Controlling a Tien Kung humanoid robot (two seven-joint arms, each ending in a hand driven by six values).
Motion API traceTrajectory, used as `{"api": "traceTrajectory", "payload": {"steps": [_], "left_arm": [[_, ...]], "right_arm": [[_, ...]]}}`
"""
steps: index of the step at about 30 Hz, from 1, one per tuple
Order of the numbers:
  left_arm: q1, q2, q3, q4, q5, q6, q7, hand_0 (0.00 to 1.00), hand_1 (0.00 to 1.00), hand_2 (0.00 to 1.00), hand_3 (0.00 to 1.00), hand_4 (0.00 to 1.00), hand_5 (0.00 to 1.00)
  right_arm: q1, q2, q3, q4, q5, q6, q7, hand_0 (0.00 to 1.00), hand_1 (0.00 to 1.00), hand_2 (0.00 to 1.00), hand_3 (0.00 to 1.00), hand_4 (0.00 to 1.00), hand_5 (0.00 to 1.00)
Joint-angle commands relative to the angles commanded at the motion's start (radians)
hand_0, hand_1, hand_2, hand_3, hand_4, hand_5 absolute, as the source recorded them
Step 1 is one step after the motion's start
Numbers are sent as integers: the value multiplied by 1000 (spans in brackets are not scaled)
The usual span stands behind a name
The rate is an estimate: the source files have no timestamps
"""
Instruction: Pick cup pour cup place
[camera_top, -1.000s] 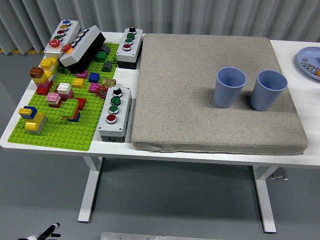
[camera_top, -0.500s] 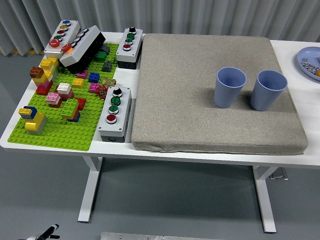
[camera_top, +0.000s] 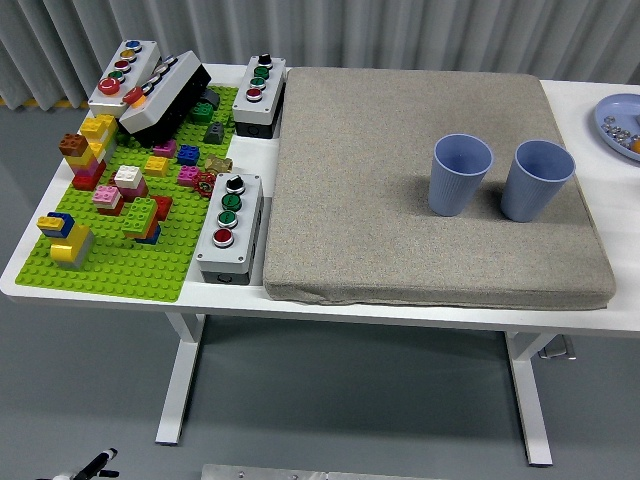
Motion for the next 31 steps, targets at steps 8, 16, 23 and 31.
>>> {"api": "traceTrajectory", "payload": {"steps": [8, 16, 23, 31], "left_arm": [[4, 0, 9, 0, -13, 0, -2, 867, 851, 858, 770, 630, 958], [6, 1, 23, 0, -26, 0, -5, 866, 851, 858, 771, 628, 957], [7, 1, 25, 0, -27, 0, -6, 866, 850, 857, 771, 627, 959], [3, 2, 22, 0, -24, -1, -6, 866, 849, 857, 771, 628, 959]], "right_arm": [[-2, -1, -11, 30, -7, 0, -4, 856, 722, 704, 742, 824, 998], [-5, 0, -20, 36, -8, -1, -5, 856, 723, 705, 742, 818, 998], [-5, 2, -20, 35, -5, 0, -5, 860, 723, 705, 742, 818, 998], [-4, -2, -14, 34, -6, 0, -6, 862, 723, 706, 742, 817, 998]]}}
